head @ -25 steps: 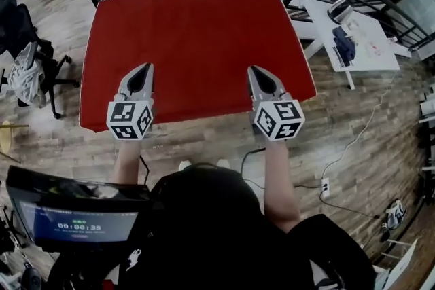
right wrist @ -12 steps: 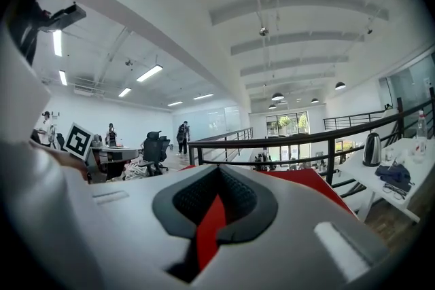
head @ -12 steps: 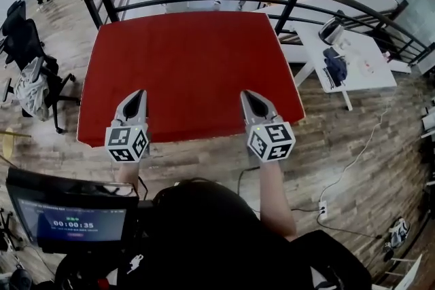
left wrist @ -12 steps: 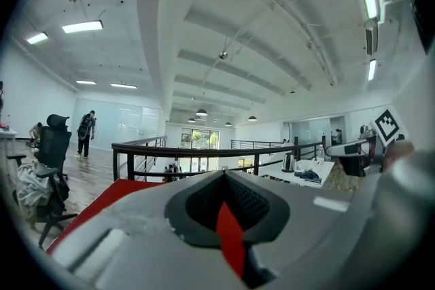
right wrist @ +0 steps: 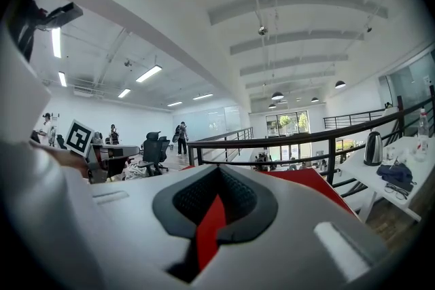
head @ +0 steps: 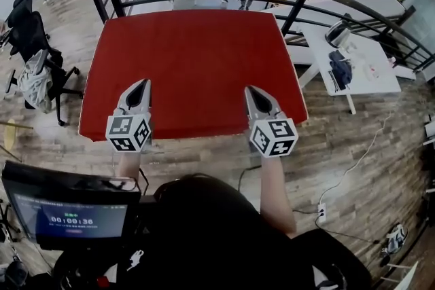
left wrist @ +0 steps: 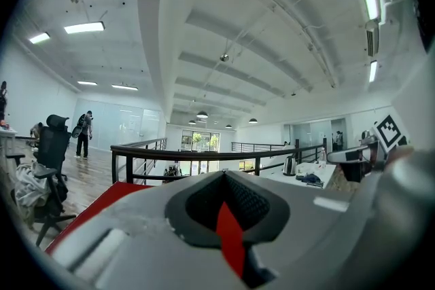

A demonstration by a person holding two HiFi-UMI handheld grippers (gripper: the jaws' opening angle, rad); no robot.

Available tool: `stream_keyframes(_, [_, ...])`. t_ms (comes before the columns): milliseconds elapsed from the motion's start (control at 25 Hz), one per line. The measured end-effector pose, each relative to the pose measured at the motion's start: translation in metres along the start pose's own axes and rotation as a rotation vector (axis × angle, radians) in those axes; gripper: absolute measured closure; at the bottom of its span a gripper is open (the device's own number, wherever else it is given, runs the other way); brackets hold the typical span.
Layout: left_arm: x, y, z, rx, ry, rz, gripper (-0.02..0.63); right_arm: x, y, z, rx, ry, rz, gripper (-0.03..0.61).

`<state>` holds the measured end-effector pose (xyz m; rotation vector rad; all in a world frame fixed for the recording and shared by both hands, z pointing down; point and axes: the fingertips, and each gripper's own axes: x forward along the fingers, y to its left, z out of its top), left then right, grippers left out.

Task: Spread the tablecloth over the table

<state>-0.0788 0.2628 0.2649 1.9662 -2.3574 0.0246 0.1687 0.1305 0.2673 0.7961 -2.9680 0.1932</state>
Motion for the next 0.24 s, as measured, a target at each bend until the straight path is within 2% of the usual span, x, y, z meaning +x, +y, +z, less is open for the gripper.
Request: stream_keyframes(240, [0.0005, -0.0013, -0.0033, 0.002, 0.001, -0.008, 0.609, -0.0034, -0.0009, -0.0036, 0.001, 0.007, -0.003, 0.569])
